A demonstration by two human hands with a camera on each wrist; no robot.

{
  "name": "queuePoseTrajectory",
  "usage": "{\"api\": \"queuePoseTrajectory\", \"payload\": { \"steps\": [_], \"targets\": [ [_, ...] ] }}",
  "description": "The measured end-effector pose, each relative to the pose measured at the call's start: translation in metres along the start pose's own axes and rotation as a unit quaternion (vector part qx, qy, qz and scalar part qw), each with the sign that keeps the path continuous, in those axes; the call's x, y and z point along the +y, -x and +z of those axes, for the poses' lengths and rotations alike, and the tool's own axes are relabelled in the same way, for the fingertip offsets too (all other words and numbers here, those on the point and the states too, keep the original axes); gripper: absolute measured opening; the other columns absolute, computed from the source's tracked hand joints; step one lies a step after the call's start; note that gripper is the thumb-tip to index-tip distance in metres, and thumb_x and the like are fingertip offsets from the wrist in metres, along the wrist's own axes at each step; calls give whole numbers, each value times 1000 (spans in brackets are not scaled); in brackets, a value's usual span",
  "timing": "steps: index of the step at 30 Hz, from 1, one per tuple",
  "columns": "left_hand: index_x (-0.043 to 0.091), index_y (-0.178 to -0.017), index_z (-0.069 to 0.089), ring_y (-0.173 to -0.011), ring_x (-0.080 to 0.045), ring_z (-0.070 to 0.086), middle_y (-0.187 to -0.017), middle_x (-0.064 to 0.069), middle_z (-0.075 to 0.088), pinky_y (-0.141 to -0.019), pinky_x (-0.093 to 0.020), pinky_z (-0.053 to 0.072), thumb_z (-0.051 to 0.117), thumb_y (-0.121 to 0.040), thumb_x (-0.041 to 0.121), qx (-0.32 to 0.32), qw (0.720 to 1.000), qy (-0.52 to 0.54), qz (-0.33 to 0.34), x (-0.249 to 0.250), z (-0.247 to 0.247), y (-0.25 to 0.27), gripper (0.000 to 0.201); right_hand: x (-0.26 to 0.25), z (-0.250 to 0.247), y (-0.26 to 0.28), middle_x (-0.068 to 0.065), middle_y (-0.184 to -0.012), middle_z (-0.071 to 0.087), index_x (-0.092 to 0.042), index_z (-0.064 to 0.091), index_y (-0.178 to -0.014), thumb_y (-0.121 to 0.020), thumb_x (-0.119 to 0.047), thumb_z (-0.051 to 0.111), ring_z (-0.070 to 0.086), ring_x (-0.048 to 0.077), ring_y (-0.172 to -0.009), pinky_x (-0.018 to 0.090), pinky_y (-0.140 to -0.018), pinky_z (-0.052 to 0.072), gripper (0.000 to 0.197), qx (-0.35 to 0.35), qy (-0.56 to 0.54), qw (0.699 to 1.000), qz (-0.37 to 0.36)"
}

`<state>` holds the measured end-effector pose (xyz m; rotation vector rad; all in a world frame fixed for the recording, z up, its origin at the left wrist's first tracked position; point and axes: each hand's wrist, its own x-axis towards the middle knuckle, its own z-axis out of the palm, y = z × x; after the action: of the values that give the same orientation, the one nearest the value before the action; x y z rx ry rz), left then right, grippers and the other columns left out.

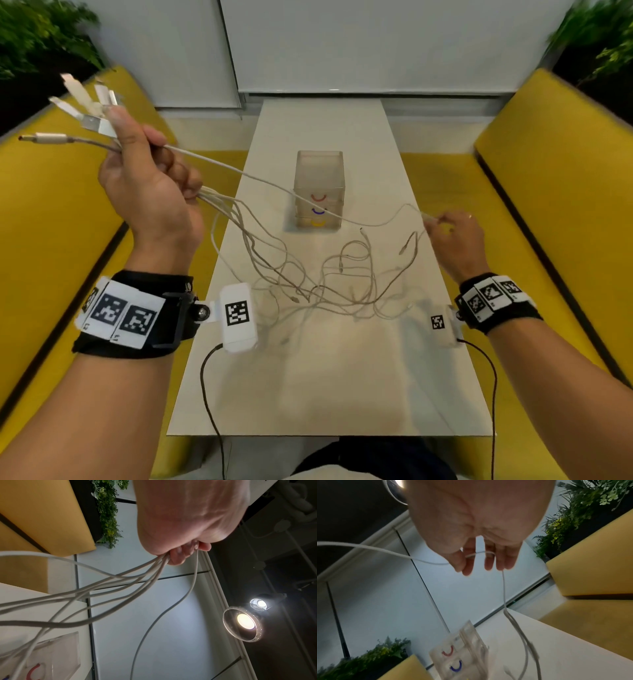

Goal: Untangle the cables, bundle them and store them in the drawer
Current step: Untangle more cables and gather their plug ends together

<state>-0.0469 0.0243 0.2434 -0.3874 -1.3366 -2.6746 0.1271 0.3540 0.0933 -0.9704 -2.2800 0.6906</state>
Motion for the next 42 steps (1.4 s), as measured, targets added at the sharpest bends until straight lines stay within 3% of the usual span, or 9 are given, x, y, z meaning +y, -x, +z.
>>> {"api": "queuePoseTrajectory", "payload": {
  "steps": [5, 11, 16, 23, 27, 30, 35, 39, 42],
  "targets": [
    [20, -66, 50, -47, -12, 18, -53, 3, 23, -44, -25, 23, 42, -109, 36, 6, 1000, 22, 2, 5, -2, -7, 47, -23, -20, -15, 9, -96, 65, -11, 69, -83, -102, -36, 53, 56, 19, -94, 28, -76, 39, 35, 62, -126, 988, -68],
    [19, -67, 49, -48, -14, 19, -53, 3, 25, -45, -26, 23, 41, -109, 39, -1, 1000, 10, -2, 4, -1, 0, 47, -31, -21, -12, 16, -72, 71, 6, 64, -75, -108, -47, 31, 69, 28, -71, 36, -79, 50, 70, -135, -215, 967, -18],
    [19, -68, 49, -49, -14, 19, -53, 4, 26, -45, -27, 23, 42, -108, 40, -2, 1000, 0, -9, 5, -2, 3, 46, -30, -18, -6, 6, -57, 46, -2, 54, -68, -106, -50, 34, 42, 19, -50, 33, -55, 39, 65, -119, -241, 963, -3],
    [19, -68, 49, -51, -15, 19, -54, 4, 25, -46, -29, 24, 42, -108, 40, -9, 1000, -2, -17, 4, -2, 5, 46, -39, -21, -1, -1, -54, 38, -14, 50, -65, -101, -55, 45, 31, 16, -48, 26, -45, 32, 55, -120, -338, 931, 67],
    [19, -68, 50, -50, -15, 19, -53, 3, 25, -46, -29, 23, 43, -108, 41, -19, 999, -4, -27, -2, -1, 9, 45, -33, -9, 3, 10, -83, 69, -7, 66, -76, -106, -36, 45, 64, 24, -74, 37, -66, 54, 47, -146, -269, 952, 9],
    [19, -69, 50, -50, -15, 19, -53, 3, 25, -47, -29, 24, 43, -107, 41, -28, 999, -8, -36, -8, -1, 13, 45, -14, 20, 16, 8, -104, 71, -9, 73, -79, -104, -34, 50, 66, 28, -95, 43, -84, 53, 42, -253, -65, 965, -3],
    [19, -69, 50, -50, -15, 17, -52, 4, 25, -46, -30, 22, 43, -108, 40, -24, 999, 2, -28, -1, -3, 7, 45, 27, 44, 40, 2, -79, 65, -10, 66, -79, -103, -45, 47, 62, 27, -82, 27, -61, 38, 47, -308, 43, 949, 46],
    [19, -69, 48, -47, -12, 19, -51, 6, 26, -45, -28, 23, 42, -108, 40, -19, 1000, 7, -18, 5, -5, 1, 45, 64, 53, 55, 2, -110, 65, -18, 66, -96, -95, -53, 59, 61, 22, -104, 35, -85, 47, 36, -335, 62, 936, 86],
    [20, -67, 48, -48, -13, 18, -51, 5, 24, -45, -28, 22, 42, -108, 41, -24, 999, -4, -31, -4, -5, 5, 47, 72, 59, 65, 2, -124, 62, -25, 64, -101, -93, -25, 68, 60, 23, -114, 32, -86, 45, 9, -329, 25, 937, 111]
  ]
}}
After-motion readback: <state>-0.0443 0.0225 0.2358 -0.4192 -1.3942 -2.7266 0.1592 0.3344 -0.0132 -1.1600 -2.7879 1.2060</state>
